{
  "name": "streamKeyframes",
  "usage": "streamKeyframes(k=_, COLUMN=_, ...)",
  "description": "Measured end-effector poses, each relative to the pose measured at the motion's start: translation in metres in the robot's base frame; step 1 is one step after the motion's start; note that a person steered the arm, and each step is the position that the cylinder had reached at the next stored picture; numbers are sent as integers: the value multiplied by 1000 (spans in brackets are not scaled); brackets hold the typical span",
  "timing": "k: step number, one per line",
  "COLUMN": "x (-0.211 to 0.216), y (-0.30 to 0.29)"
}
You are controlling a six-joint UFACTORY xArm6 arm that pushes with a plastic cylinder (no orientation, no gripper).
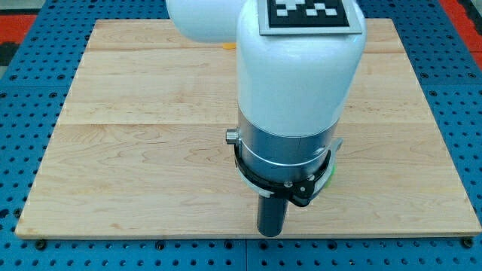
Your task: Point your arm at the horizontal right of the green star
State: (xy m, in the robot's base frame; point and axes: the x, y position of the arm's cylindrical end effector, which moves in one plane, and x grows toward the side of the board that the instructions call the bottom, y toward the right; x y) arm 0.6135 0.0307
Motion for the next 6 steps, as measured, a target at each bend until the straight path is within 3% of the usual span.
streamKeyframes(k=2, x=0, y=11)
streamKeyframes(k=4, x=-27, y=125)
streamKeyframes(k=5, x=-78, y=139)
streamKeyframes(k=6, x=-174, y=148)
